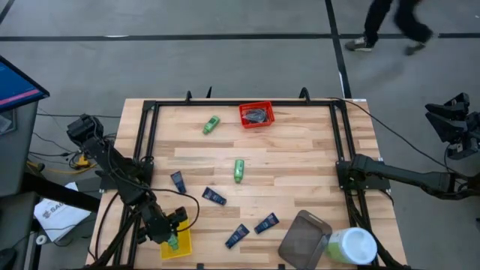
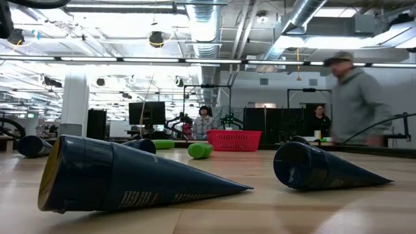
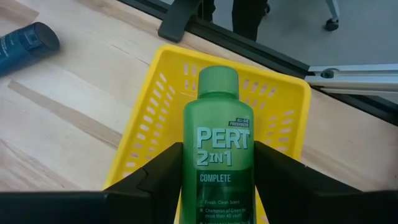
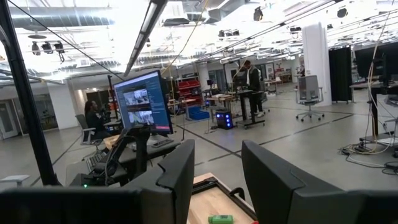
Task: Pick & Place Travel size toiletries
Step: Put the green shampoo into the yellow bin
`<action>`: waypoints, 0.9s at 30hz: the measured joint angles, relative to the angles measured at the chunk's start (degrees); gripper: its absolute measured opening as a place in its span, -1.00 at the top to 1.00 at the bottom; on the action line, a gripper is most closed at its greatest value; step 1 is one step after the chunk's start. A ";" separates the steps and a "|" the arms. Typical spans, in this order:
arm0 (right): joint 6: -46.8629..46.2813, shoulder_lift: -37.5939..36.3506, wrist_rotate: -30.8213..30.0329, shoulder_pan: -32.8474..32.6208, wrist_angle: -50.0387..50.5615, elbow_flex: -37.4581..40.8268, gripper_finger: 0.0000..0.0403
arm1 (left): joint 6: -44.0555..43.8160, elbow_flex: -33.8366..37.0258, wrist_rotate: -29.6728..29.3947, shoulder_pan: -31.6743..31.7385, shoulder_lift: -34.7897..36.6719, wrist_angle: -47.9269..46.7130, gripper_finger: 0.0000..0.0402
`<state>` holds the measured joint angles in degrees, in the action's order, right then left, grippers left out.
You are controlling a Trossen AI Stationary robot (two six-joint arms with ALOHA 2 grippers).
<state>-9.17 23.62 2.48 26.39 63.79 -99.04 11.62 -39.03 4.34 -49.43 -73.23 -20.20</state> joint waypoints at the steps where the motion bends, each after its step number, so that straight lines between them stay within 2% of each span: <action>1: 0.02 0.00 0.00 0.00 0.00 0.02 0.37 | 0.00 0.00 0.00 0.00 0.00 0.01 0.12; 27: 0.07 0.00 0.00 0.00 0.00 0.02 0.37 | -5.79 0.02 -0.02 0.00 0.00 1.04 0.12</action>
<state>-9.10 23.62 2.48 26.39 63.79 -99.02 5.83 -39.00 4.32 -49.43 -73.22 -19.16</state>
